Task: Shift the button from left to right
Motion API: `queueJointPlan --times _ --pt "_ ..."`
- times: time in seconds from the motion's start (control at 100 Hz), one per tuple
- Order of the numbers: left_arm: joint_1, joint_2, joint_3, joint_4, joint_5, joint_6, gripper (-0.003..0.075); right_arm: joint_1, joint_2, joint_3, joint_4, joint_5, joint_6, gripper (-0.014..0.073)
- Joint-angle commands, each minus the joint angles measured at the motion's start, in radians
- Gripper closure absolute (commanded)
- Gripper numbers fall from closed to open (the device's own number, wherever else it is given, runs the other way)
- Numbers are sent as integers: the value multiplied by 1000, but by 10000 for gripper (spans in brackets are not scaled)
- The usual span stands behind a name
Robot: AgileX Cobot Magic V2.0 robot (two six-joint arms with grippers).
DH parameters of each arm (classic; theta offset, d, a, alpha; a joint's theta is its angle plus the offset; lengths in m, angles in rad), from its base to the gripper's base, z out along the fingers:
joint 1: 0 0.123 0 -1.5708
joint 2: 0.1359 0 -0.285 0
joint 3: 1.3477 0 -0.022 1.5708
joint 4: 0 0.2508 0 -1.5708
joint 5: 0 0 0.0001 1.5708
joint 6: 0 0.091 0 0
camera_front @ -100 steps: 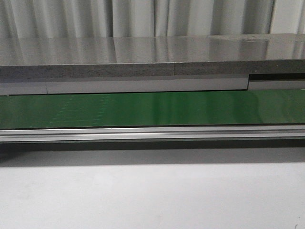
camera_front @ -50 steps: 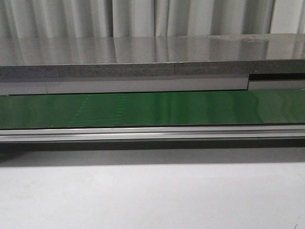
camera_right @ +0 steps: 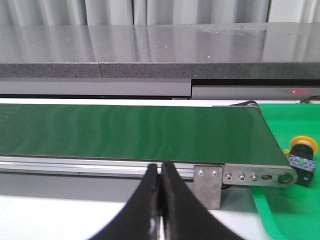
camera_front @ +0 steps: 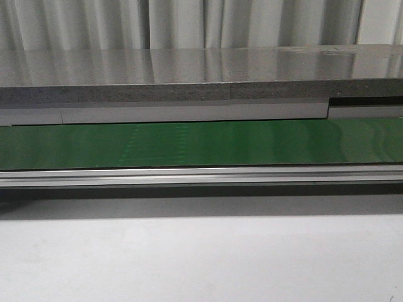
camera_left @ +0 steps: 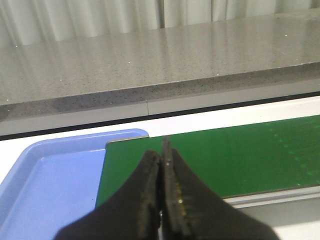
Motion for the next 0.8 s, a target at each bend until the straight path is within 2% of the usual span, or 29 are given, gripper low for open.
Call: queueJointPlan --times 0.0,0.54,0.73,0.79 --pt "-8 6 -29 -5 -77 -1 739 -1 -17 -19 -9 -88 1 661" --pt "-8 6 -29 -5 -77 -1 739 -1 -17 -19 -9 -88 1 661" --pt "-8 6 -26 0 -134 -7 739 -1 -17 -19 -9 -88 1 661" --pt "-8 4 -20 48 -160 -37 739 -1 -17 -19 -9 -88 1 661"
